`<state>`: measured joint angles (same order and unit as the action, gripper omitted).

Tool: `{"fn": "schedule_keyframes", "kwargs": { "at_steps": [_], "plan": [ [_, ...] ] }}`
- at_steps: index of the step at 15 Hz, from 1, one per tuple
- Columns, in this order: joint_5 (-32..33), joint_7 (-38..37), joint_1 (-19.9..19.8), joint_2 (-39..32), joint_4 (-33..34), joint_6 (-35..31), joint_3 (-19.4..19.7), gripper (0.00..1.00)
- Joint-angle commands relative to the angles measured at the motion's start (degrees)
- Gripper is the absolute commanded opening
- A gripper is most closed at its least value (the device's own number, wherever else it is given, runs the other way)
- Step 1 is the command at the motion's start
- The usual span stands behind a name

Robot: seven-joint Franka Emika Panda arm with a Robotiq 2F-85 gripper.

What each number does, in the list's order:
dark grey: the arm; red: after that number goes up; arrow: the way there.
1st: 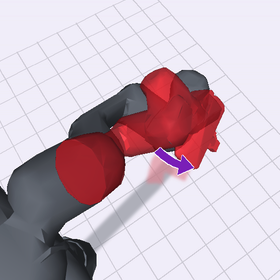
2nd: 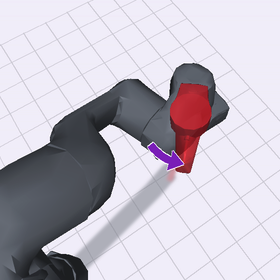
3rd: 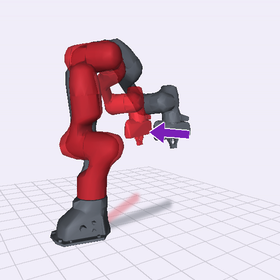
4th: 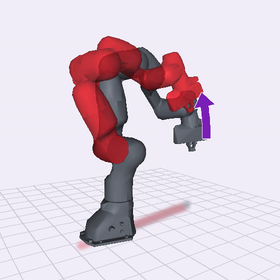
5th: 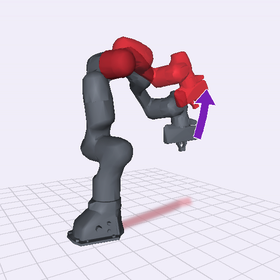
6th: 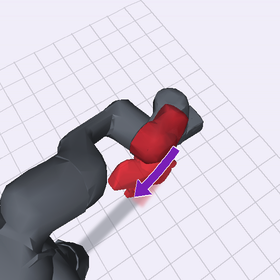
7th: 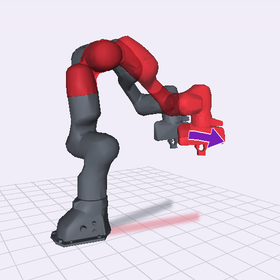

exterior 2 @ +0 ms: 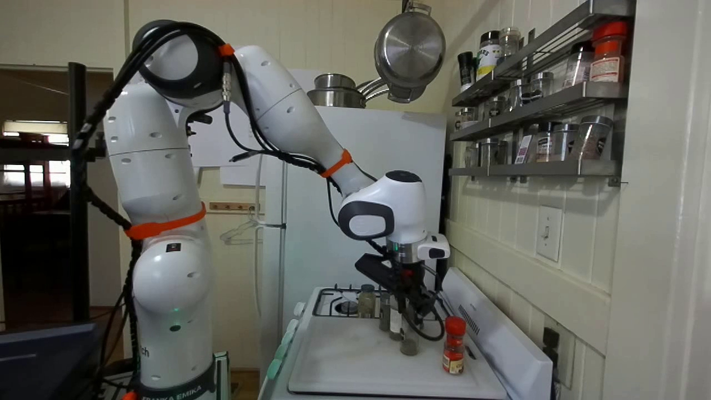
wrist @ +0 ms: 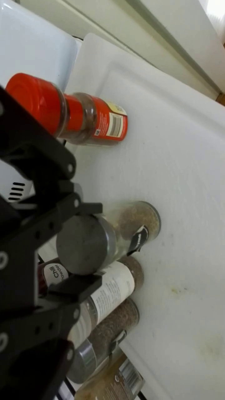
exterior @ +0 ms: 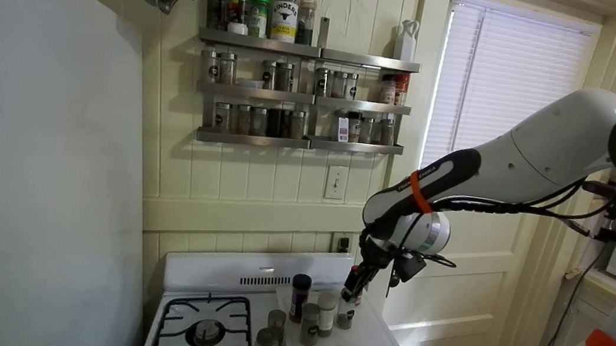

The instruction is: Put the grey lid for the bottle on the right, on the stove

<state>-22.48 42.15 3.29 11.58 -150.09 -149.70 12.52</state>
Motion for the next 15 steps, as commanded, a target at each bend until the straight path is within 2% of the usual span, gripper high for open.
{"fn": "schedule_keyframes", "kwargs": {
  "at_steps": [1,4,5,7,12,13,15],
  "plan": [
    [-2.61,2.31,0.49,-1.08,-0.11,-1.91,-0.26,0.52],
    [-2.78,2.66,0.54,-0.64,-0.23,-1.89,-0.52,0.52],
    [-2.77,2.71,0.56,-0.44,-0.29,-1.92,-0.62,0.41],
    [-2.61,2.64,0.51,-0.35,-0.30,-2.06,-0.81,0.39],
    [-2.40,2.43,0.37,-0.56,-0.33,-2.26,-0.97,0.48],
    [-2.34,2.39,0.36,-0.59,-0.34,-2.29,-0.99,0.57],
    [-2.23,2.34,0.37,-0.55,-0.34,-2.32,-1.05,0.69]
  ]
}}
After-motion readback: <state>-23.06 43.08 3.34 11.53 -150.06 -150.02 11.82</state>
